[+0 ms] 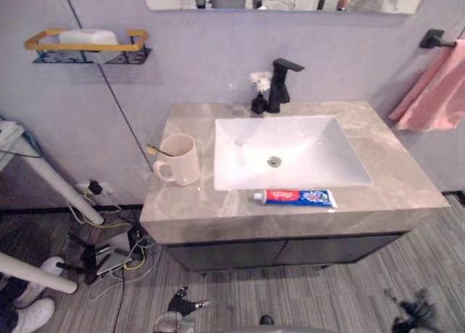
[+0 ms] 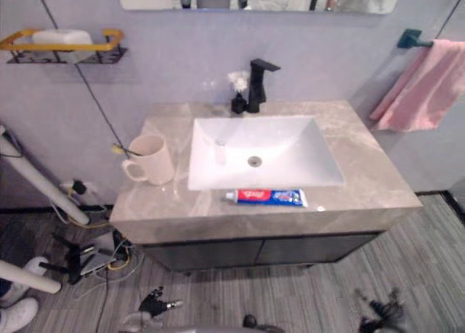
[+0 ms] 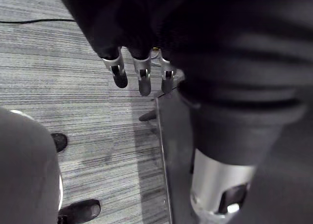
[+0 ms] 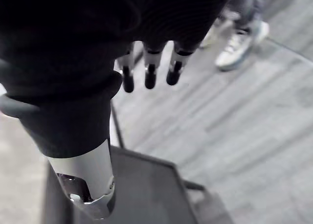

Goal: Organize washtable

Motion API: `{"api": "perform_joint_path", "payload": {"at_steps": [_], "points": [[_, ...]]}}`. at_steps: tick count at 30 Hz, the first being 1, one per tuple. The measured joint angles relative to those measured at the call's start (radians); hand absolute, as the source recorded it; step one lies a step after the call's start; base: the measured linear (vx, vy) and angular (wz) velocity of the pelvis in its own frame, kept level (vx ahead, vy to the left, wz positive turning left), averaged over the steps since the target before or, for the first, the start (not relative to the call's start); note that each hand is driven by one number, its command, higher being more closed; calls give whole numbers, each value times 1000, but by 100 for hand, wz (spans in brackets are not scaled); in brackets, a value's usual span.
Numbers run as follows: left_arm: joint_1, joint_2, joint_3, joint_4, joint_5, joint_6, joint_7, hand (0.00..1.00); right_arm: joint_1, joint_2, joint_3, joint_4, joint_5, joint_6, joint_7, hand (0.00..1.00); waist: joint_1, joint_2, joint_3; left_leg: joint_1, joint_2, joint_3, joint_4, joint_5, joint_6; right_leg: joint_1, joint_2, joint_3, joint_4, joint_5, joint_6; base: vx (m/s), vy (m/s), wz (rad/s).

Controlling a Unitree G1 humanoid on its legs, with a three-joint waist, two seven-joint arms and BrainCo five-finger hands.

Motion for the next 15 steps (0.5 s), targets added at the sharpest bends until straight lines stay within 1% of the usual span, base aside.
{"api": "perform_joint_path", "payload": {"at_steps": [1,3,4,6,9,10,12,13,15], "points": [[4,1,0,-4,0,0,0,0,3,-9,-3,-44,-16,0,-1,0,-2,-1,-1,1,2,3,1,0,0,0,2,3,0,-1,-2,36,-41,-12],[24,1,0,-29,0,-1,0,0,23,-25,-28,-229,-71,-2,-18,0,-15,-2,-3,2,9,6,3,-1,-1,0,11,16,0,-3,-5,41,-45,-11],[28,1,0,-36,0,-1,-1,0,31,-30,-32,-276,-93,-2,-18,0,-15,0,-4,4,12,12,4,-2,-3,-1,13,18,0,-3,-5,39,-39,-18],[36,0,1,-46,0,-3,-1,0,56,-59,-52,-439,-168,-4,-22,0,-18,-1,-6,5,19,27,7,-3,-5,-1,21,24,0,-5,-7,28,-38,-14],[46,-2,1,-54,0,-8,-2,0,72,-105,-71,-559,-244,-9,-41,0,-27,-1,-6,7,21,29,8,-3,-5,-2,24,32,0,-6,-8,22,-34,-7],[51,-2,1,-55,0,-8,-2,0,70,-121,-72,-602,-279,-17,-49,0,-42,-3,-7,7,21,29,8,-3,-5,-2,24,32,0,-7,-9,0,0,0],[58,-2,1,-59,0,-9,-2,0,72,-122,-74,-633,-291,-25,-58,0,-49,-6,-10,7,21,30,8,-3,-5,-2,24,32,-1,-10,-11,0,0,0],[63,-2,1,-64,0,-11,-5,0,75,-123,-75,-658,-311,-28,-58,0,-53,-11,-12,7,22,29,8,-3,-5,-2,24,27,-3,-18,-20,0,0,0],[64,-2,0,-66,0,-12,-14,0,75,-131,-69,-694,-332,-33,-58,0,-52,-17,-17,7,23,29,8,-3,-5,-1,20,8,-3,-22,-21,-3,-15,5]]}}
